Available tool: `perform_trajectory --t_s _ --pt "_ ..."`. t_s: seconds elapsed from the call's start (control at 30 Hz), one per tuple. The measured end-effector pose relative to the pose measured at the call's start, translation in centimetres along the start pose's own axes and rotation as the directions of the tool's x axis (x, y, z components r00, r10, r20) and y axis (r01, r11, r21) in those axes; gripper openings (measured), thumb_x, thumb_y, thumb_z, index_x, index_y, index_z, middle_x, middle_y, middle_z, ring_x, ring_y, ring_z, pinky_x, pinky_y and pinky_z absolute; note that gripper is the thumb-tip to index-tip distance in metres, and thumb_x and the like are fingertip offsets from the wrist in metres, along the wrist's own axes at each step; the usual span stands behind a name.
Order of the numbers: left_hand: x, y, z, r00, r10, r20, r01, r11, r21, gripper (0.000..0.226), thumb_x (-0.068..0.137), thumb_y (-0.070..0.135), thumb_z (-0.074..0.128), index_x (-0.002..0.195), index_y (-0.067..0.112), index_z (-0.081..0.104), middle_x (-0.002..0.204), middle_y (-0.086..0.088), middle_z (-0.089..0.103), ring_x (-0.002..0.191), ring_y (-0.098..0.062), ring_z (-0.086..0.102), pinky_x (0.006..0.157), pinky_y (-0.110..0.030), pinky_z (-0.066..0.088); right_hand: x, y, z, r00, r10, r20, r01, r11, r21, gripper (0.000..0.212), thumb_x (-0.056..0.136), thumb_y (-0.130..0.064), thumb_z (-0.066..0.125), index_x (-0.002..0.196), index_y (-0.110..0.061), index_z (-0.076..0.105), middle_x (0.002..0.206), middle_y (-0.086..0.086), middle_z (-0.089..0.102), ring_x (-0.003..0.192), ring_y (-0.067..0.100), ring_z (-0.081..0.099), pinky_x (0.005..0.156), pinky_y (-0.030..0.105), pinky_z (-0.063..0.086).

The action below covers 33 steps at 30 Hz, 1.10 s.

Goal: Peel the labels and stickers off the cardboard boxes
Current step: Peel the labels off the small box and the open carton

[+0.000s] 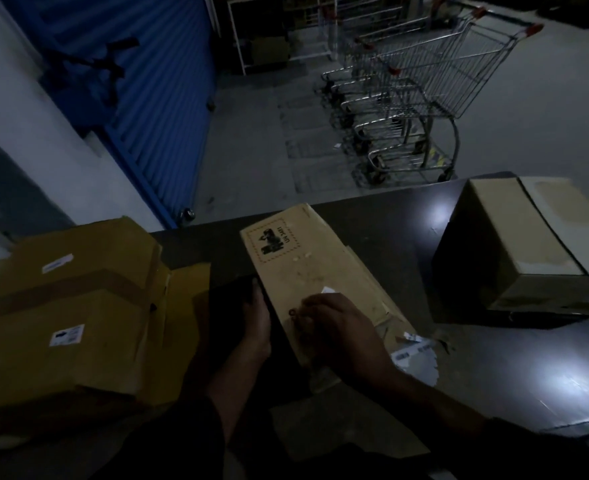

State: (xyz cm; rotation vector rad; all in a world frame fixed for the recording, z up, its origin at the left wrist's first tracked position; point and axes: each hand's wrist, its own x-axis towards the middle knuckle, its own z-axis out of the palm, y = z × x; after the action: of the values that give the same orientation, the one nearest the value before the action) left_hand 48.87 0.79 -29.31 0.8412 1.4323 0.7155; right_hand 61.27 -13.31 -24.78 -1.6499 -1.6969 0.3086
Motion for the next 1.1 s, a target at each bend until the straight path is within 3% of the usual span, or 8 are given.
perform_trajectory --t_s 0.1,0.23,0.37,0.43,0.5,0.87,1.0,1.1 --pt "-1.2 3.2 1.4 0.969 0.243 -0.035 -0.244 0.97 -0.014 0.044 0.097 0.058 0.042 0.129 0.028 0.047 0.111 -0.004 0.067 0.094 -0.021 0.067 0.078 -0.041 0.057 -0.3 0.6 -1.8 0.984 0.075 -0.16 -0.078 0.997 -0.014 0.024 0.085 -0.02 0.07 0.109 -0.025 0.068 0.121 -0.009 0.058 0.113 0.008 0.054 0.09 0.027 0.048" --pt "-1.3 4.0 2.3 0.898 0.436 -0.06 -0.402 0.868 0.291 0.062 0.084 0.056 0.056 0.138 0.044 0.029 0.133 -0.001 0.056 0.108 -0.022 0.063 0.083 -0.048 0.058 -0.4 2.6 -3.6 0.916 0.322 -0.239 -0.345 0.937 -0.06 0.03 0.085 -0.018 0.069 0.112 -0.031 0.063 0.117 -0.019 0.051 0.11 0.008 0.049 0.082 0.013 0.036" --pt "-1.2 3.7 2.9 0.67 0.735 0.102 -0.589 0.443 0.676 0.064 0.085 0.034 0.064 0.142 0.029 0.036 0.154 0.002 0.029 0.147 -0.024 0.023 0.114 -0.055 0.032 0.9 3.4 -5.1 0.937 0.34 -0.08 -0.35 0.911 -0.219 0.027 0.088 -0.027 0.068 0.115 -0.03 0.064 0.117 -0.009 0.051 0.109 0.014 0.045 0.083 0.023 0.033" --pt "-1.4 3.7 3.3 0.539 0.792 0.287 -0.659 0.185 0.729 0.054 0.087 0.031 0.062 0.138 0.024 0.046 0.151 0.002 0.038 0.15 -0.019 0.014 0.122 -0.048 0.013 2.1 3.0 -5.4 0.941 0.337 0.015 -0.32 0.905 -0.281 0.028 0.087 -0.032 0.067 0.115 -0.033 0.064 0.12 -0.008 0.053 0.113 0.016 0.044 0.088 0.034 0.032" --pt "-1.0 3.8 3.6 0.51 0.763 0.397 -0.68 0.075 0.73 0.04 0.09 0.032 0.058 0.129 0.025 0.057 0.144 0.004 0.049 0.148 -0.016 0.019 0.122 -0.046 0.011 3.4 2.6 -5.2 0.94 0.329 0.091 -0.289 0.909 -0.301 0.03 0.085 -0.035 0.068 0.115 -0.036 0.064 0.117 -0.008 0.055 0.114 0.017 0.046 0.086 0.035 0.03" --pt "-0.9 4.0 3.3 0.542 0.756 0.368 -0.736 0.215 0.642 0.022 0.09 0.031 0.063 0.111 0.03 0.064 0.133 0.011 0.057 0.138 -0.009 0.037 0.121 -0.049 0.012 2.7 2.2 -5.2 0.966 0.107 0.237 -0.089 0.992 -0.086 0.017 0.086 -0.039 0.069 0.102 -0.045 0.071 0.1 -0.015 0.06 0.09 0.003 0.054 0.075 0.028 0.048" --pt "-1.0 4.1 3.3 0.538 0.76 0.363 -0.747 0.231 0.624 0.02 0.089 0.029 0.064 0.109 0.029 0.065 0.132 0.011 0.058 0.137 -0.01 0.038 0.122 -0.049 0.01 3.1 1.5 -5.7 0.967 0.086 0.24 -0.072 0.995 -0.067 0.029 0.084 -0.049 0.06 0.098 -0.029 0.077 0.097 -0.005 0.065 0.087 0.013 0.06 0.073 0.03 0.049" --pt "-0.9 4.0 3.3 0.555 0.75 0.361 -0.737 0.242 0.631 0.022 0.09 0.031 0.062 0.111 0.029 0.065 0.134 0.011 0.057 0.139 -0.009 0.036 0.122 -0.048 0.01 3.0 1.1 -5.3 0.987 0.002 0.161 0.023 0.988 -0.154 0.016 0.086 -0.035 0.067 0.087 -0.024 0.078 0.085 -0.008 0.063 0.078 0.017 0.062 0.069 0.013 0.04"
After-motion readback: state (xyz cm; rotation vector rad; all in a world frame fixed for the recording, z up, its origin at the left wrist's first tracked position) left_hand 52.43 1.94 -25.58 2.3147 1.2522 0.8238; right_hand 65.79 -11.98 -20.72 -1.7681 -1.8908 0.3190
